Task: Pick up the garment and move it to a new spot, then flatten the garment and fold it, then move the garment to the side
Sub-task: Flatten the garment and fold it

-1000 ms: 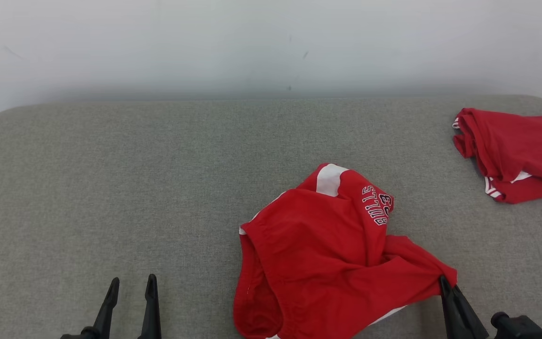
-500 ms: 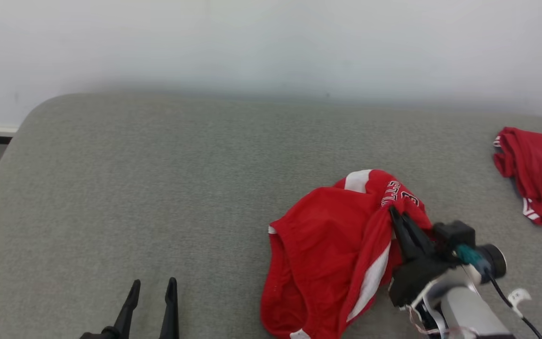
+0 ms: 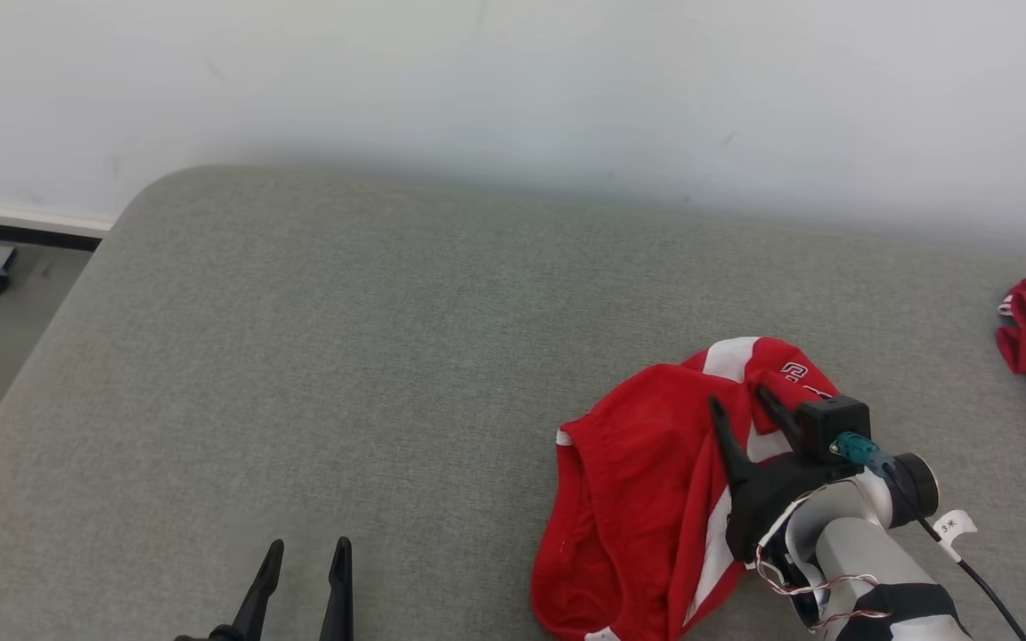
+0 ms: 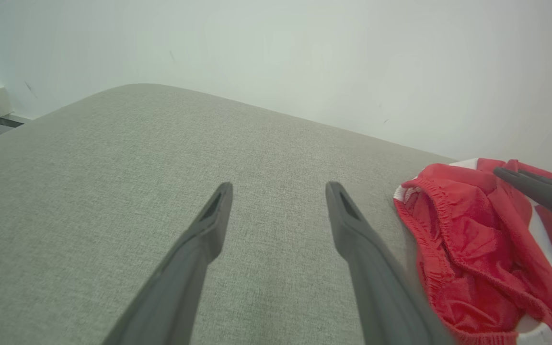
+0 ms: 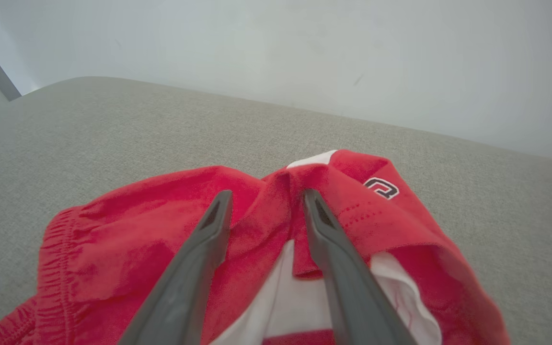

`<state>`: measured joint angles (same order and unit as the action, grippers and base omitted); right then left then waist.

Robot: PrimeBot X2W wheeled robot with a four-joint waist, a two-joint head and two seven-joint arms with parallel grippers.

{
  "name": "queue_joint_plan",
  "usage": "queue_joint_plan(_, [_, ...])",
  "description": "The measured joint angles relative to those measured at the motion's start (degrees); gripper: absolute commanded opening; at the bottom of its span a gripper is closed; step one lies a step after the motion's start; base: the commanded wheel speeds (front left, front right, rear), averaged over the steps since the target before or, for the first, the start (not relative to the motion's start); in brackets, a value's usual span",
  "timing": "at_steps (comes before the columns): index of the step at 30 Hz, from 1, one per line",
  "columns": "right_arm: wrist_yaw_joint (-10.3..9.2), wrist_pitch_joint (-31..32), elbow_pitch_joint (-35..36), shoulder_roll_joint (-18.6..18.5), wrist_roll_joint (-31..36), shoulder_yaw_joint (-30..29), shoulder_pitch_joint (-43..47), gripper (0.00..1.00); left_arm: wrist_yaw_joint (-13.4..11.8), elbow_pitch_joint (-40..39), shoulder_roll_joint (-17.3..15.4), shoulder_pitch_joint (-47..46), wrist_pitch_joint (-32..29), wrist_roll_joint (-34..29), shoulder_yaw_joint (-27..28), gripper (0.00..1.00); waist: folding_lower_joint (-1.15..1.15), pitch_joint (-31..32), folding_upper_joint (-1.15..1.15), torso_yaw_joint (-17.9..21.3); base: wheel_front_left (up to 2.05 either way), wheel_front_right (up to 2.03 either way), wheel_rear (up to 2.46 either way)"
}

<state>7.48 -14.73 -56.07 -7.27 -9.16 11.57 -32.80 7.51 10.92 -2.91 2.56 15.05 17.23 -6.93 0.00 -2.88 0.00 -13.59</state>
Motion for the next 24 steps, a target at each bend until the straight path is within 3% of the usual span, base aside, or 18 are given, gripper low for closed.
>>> queue_joint_plan(3, [0.0,-0.18,2.41,0.31,-1.48,0.54,0.48,1.0,0.0,-0.02,0.02,0.2,0.0,-0.04,-0.03,1.0,0.01,0.52,0.01,1.06,0.0,0.0,0.0])
queue_joint_plan(13, [0.0,-0.24,23.3,-1.44,-3.63,-1.65,11.48,1.0,0.0,-0.38,0.01,0.93,0.0,-0.57,-0.6,1.0,0.0,2.22,0.0,5.43,0.0,0.0,0.0])
queue_joint_plan(18, [0.0,-0.25,33.61,-2.49,-3.85,-7.06,21.36,1.0,0.0,-1.13,0.01,0.99,0.0,-1.11,-1.63,1.0,0.0,3.1,0.0,6.81,0.0,0.0,0.0])
queue_joint_plan(24, [0.0,-0.25,40.76,0.0,-2.83,-14.17,31.83,1.0,-0.01,-1.92,0.0,2.16,0.0,-2.02,-2.4,1.0,0.0,3.41,0.0,7.41,0.0,0.0,0.0])
